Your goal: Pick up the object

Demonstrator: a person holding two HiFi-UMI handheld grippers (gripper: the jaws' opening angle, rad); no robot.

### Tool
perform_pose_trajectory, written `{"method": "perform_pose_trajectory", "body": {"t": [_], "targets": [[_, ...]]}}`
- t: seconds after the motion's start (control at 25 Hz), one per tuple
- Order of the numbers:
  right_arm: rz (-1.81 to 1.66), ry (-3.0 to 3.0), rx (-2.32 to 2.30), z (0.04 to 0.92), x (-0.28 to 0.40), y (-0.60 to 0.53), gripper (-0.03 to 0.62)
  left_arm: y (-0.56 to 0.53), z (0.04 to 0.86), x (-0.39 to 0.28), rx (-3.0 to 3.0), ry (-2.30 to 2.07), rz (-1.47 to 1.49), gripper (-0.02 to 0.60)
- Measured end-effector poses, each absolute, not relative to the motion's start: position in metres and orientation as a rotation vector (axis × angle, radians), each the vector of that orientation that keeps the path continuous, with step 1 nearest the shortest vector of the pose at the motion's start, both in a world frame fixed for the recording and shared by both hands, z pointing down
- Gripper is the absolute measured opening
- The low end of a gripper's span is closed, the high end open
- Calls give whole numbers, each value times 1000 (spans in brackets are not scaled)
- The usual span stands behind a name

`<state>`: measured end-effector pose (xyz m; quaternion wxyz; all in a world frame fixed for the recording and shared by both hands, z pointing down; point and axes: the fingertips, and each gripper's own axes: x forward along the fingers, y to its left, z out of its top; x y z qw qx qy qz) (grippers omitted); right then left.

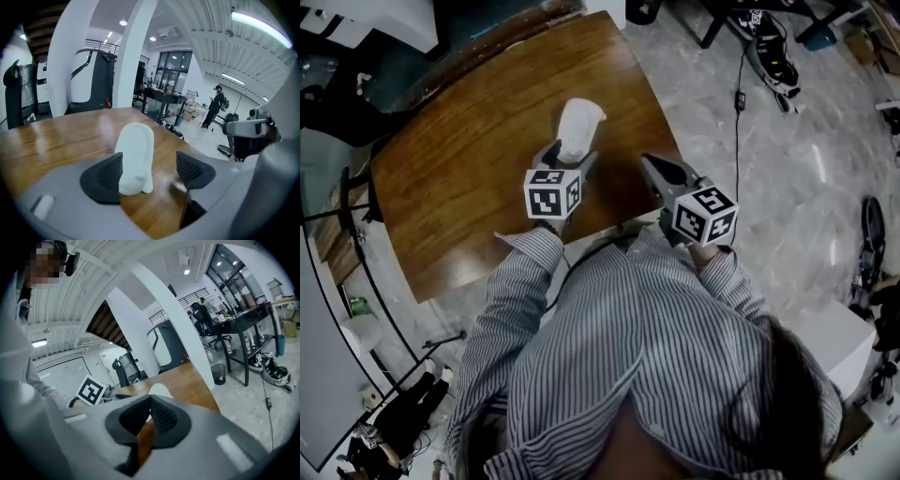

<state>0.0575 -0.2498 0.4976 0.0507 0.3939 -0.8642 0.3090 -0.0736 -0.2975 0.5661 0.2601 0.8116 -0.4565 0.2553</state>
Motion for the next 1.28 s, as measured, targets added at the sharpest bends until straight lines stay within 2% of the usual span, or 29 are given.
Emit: {"method": "perform_pose_trajectory", "body": {"t": [0.48,0.84,1.0,1.28], "targets": [[961,-2611,1216,504,71,-288,2,-338,612,-65,2115,-1071,971,481],[999,-2595,1208,511,71,-301,2,-364,630,-66,2083,-1114,1023,480],[1005,-2588,1223,513,75,-301,2,-364,630,-64,2115,-1138,1055,456],[997,-2605,1195,510,74,-296,2,-360,624,-63,2093,-1152,943,453]]}}
